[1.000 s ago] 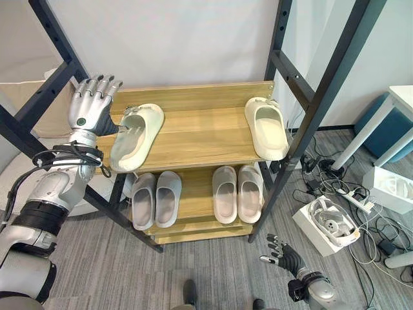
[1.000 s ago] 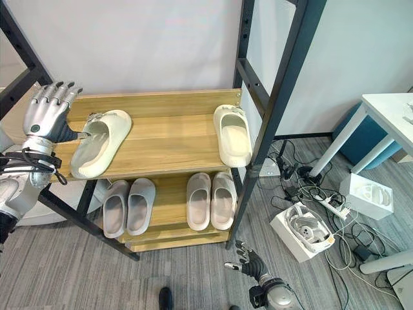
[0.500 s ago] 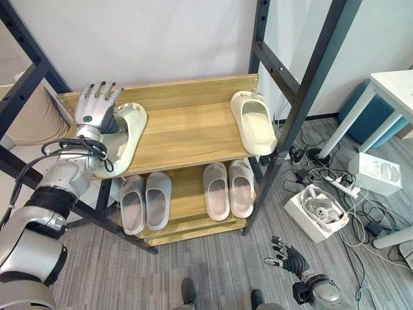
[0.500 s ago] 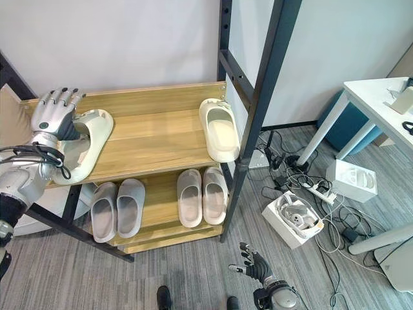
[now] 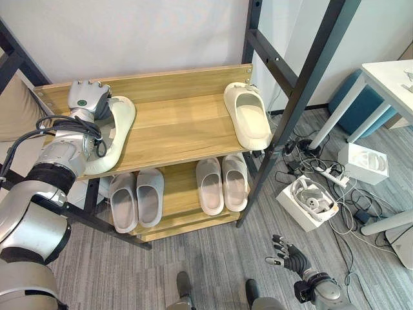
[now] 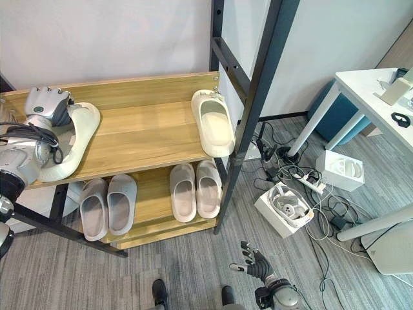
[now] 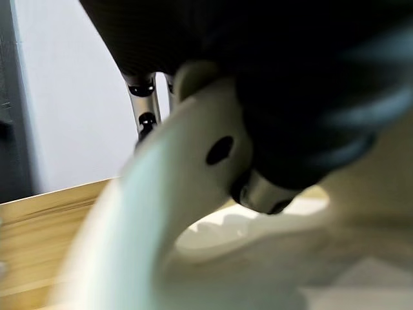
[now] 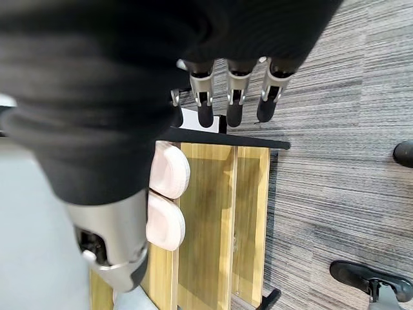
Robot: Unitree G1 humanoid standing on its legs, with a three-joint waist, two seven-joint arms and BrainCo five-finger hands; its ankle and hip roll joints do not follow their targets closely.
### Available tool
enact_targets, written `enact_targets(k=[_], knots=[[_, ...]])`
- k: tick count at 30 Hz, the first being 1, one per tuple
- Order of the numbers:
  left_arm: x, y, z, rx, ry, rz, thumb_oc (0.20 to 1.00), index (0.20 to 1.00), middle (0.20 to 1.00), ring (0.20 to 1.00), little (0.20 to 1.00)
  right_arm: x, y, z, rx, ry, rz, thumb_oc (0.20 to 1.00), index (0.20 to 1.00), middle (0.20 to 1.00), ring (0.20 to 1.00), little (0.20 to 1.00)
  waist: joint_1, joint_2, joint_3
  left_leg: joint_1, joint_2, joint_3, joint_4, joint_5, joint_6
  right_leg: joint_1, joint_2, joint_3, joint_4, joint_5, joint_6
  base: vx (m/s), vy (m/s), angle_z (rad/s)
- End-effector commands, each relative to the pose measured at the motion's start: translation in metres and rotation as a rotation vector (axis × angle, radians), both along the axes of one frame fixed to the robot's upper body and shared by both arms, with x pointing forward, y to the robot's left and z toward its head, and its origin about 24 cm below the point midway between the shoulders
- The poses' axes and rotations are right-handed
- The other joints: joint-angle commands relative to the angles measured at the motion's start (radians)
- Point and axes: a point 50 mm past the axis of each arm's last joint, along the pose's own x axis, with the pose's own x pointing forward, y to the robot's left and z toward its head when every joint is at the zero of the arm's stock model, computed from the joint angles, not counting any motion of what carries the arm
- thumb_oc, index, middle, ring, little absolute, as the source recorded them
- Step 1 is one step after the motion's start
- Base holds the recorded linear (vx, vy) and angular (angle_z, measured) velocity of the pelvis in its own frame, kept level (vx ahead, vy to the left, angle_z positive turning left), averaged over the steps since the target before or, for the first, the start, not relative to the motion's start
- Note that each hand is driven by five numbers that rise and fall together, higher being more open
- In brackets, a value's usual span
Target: Arrange the slippers neatly on the shoe rack.
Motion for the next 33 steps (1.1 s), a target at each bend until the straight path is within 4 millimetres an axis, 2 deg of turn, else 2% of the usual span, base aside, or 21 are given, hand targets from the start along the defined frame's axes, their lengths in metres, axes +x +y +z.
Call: enact_targets(k=[1, 4, 5, 7, 12, 17, 20, 27, 28, 29, 30, 33], knots=[[0.008, -0.028, 0.041, -0.002, -0.153, -0.081, 0.2, 0.2, 0.2, 0.2, 0.2, 0.023, 0.008, 0.024, 0.079, -0.148, -0.027, 1.0, 1.0, 1.0, 1.0, 1.0, -0.01, -0.015, 0.03, 0.168, -0.031, -0.014, -0.006, -0.215, 0.011, -0.048, -0.024, -0.048, 0.016, 0.007, 0.064, -0.01, -0.032, 0.01], [0.013, -0.052, 0.039, 0.005, -0.144, -0.148, 0.2, 0.2, 0.2, 0.2, 0.2, 0.025, 0.006, 0.027, 0.066, -0.16, -0.029, 1.0, 1.0, 1.0, 1.0, 1.0, -0.019, -0.008, 0.032, 0.168, -0.032, -0.012, -0.006, -0.216, 0.011, -0.049, -0.024, -0.047, 0.017, 0.007, 0.063, -0.02, -0.038, -0.06], [0.014, -0.058, 0.041, 0.012, -0.143, -0.161, 0.2, 0.2, 0.2, 0.2, 0.2, 0.026, 0.006, 0.028, 0.061, -0.164, -0.029, 1.0, 1.0, 1.0, 1.0, 1.0, -0.021, -0.005, 0.034, 0.169, -0.032, -0.011, -0.006, -0.217, 0.011, -0.052, -0.024, -0.045, 0.017, 0.007, 0.063, -0.04, -0.052, -0.02], [0.021, -0.082, 0.049, 0.004, -0.15, -0.206, 0.2, 0.2, 0.2, 0.2, 0.2, 0.035, 0.007, 0.037, 0.045, -0.209, -0.003, 1.0, 1.0, 1.0, 1.0, 1.0, -0.038, 0.01, 0.042, 0.168, -0.032, -0.002, -0.006, -0.212, 0.01, -0.062, -0.022, -0.033, 0.019, 0.012, 0.061, -0.04, -0.051, -0.03], [0.031, -0.103, 0.056, -0.003, -0.139, -0.213, 0.2, 0.2, 0.2, 0.2, 0.2, 0.043, 0.005, 0.048, 0.042, -0.258, 0.003, 1.0, 1.0, 1.0, 1.0, 1.0, -0.058, 0.027, 0.045, 0.166, -0.028, 0.008, -0.006, -0.206, 0.007, -0.069, -0.018, -0.023, 0.022, 0.011, 0.058, -0.01, -0.038, -0.11], [0.041, -0.108, 0.053, -0.019, -0.099, -0.156, 0.2, 0.2, 0.2, 0.2, 0.2, 0.041, 0.001, 0.048, 0.047, -0.252, -0.015, 1.0, 1.0, 1.0, 1.0, 1.0, -0.079, 0.036, 0.042, 0.168, -0.018, 0.014, -0.006, -0.202, 0.001, -0.072, -0.012, -0.02, 0.025, 0.008, 0.054, 0.02, -0.029, -0.04], [0.047, -0.103, 0.053, -0.126, -0.095, -0.071, 0.2, 0.2, 0.2, 0.2, 0.2, 0.036, 0.001, 0.044, 0.047, -0.236, -0.027, 1.0, 1.0, 1.0, 1.0, 1.0, -0.091, 0.035, 0.034, 0.168, -0.011, 0.01, -0.006, -0.194, -0.001, -0.072, -0.005, -0.023, 0.025, 0.006, 0.05, 0.03, -0.05, -0.01], [0.049, -0.107, 0.054, -0.159, -0.084, -0.053, 0.2, 0.2, 0.2, 0.2, 0.2, 0.034, 0.004, 0.04, 0.048, -0.221, -0.014, 1.0, 1.0, 1.0, 1.0, 1.0, -0.086, 0.035, 0.023, 0.171, -0.009, 0.0, -0.006, -0.192, -0.003, -0.056, -0.001, -0.037, 0.018, 0.002, 0.045, 0.01, -0.01, -0.01], [0.049, -0.108, 0.054, -0.164, -0.083, -0.056, 0.495, 0.495, 0.495, 0.495, 0.495, 0.034, 0.004, 0.04, 0.049, -0.219, -0.014, 1.0, 1.0, 1.0, 1.0, 1.0, -0.085, 0.035, 0.022, 0.171, -0.009, -0.003, -0.006, -0.192, -0.003, -0.053, -0.001, -0.04, 0.016, 0.001, 0.045, 0.01, -0.02, 0.05], [0.049, -0.113, 0.053, -0.2, -0.071, -0.078, 1.0, 1.0, 1.0, 1.0, 1.0, 0.035, 0.005, 0.039, 0.05, -0.213, -0.018, 1.0, 1.0, 1.0, 1.0, 1.0, -0.08, 0.035, 0.018, 0.171, -0.01, -0.008, -0.006, -0.192, -0.003, -0.047, -0.001, -0.049, 0.013, 0.0, 0.043, 0.01, -0.013, 0.11], [0.049, -0.113, 0.053, -0.2, -0.071, -0.078, 1.0, 1.0, 1.0, 1.0, 1.0, 0.035, 0.005, 0.039, 0.05, -0.213, -0.018, 1.0, 1.0, 1.0, 1.0, 1.0, -0.08, 0.035, 0.018, 0.171, -0.01, -0.009, -0.006, -0.192, -0.003, -0.047, -0.001, -0.05, 0.013, 0.0, 0.043, 0.01, -0.015, 0.21], [0.044, -0.129, 0.066, -0.27, -0.128, -0.18, 1.0, 1.0, 1.0, 1.0, 1.0, 0.034, 0.009, 0.035, 0.059, -0.194, -0.028, 1.0, 1.0, 1.0, 1.0, 1.0, -0.064, 0.033, 0.016, 0.166, -0.012, -0.02, -0.006, -0.193, -0.003, -0.038, -0.003, -0.065, 0.01, -0.003, 0.041, 0.0, -0.003, 0.17]])
